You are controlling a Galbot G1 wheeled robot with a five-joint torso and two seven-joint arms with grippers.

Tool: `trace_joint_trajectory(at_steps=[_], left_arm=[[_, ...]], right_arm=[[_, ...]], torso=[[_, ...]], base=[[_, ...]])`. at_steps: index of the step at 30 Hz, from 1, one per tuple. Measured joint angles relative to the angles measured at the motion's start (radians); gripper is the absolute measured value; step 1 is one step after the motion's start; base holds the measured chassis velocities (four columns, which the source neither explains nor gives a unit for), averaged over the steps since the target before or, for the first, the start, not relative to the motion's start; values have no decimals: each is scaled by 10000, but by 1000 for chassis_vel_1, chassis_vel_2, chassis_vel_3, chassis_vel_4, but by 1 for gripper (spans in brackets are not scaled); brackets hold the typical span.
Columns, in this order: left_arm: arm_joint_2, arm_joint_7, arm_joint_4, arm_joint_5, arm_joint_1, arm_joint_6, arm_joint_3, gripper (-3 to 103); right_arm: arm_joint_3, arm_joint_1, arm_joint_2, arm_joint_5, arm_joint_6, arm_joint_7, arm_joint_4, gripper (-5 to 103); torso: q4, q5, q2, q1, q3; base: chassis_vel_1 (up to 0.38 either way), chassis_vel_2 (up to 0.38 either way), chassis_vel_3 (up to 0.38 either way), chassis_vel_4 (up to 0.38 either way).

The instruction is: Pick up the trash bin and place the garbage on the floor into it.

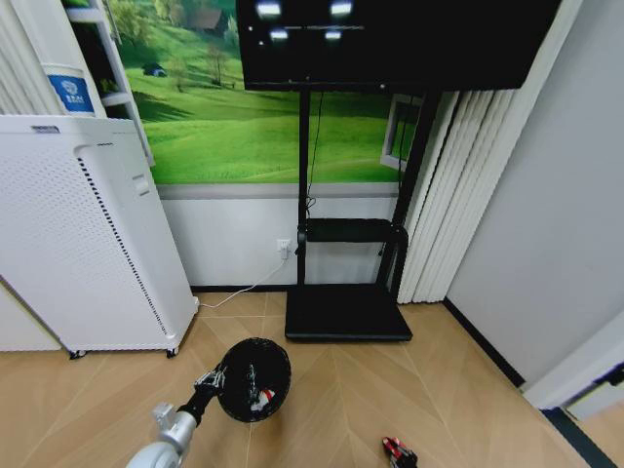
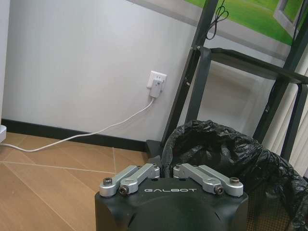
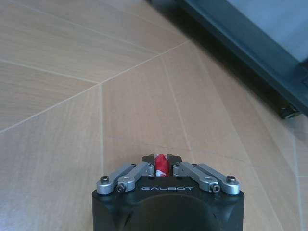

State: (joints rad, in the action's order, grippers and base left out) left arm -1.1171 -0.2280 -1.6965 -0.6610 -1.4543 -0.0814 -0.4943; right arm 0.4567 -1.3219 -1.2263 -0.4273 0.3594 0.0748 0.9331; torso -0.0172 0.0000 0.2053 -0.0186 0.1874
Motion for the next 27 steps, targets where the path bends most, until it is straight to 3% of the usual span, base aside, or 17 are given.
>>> trace_joint_trajectory(at_steps=[11,17,18,20,23,27], left_arm=[[315,-28,812,186,577,-109,691,7],[688,-100,1587,302,1375,-182,1503,7],[879,-139,1938,302,1896,-220,1977,7],[988,-171,2125,300,2202,-241,2266,7],[1470,-421,2905,126,3793,-279,3867,7],[1561,-555,3453,-193,4935,-278,4941,7]], right_arm=[[61,-191,-80,923,315,-698,592,12],[61,-547,290,2119,331,-770,2111,12],[45,-679,402,2656,264,-775,2760,12],[51,-746,422,2848,248,-775,3079,12],[185,-1093,427,3851,-3,-804,4763,12],[221,-1415,402,4269,-175,-804,5922,12]], torso=[[4,0,0,0,0],[4,-1,0,0,0],[5,-5,0,0,1],[3,-5,1,0,0],[0,-5,1,-1,0],[1,1,2,-1,1]], base=[[0,0,0,0],[0,0,0,0],[0,0,0,0],[0,0,0,0],[0,0,0,0],[0,0,0,0]])
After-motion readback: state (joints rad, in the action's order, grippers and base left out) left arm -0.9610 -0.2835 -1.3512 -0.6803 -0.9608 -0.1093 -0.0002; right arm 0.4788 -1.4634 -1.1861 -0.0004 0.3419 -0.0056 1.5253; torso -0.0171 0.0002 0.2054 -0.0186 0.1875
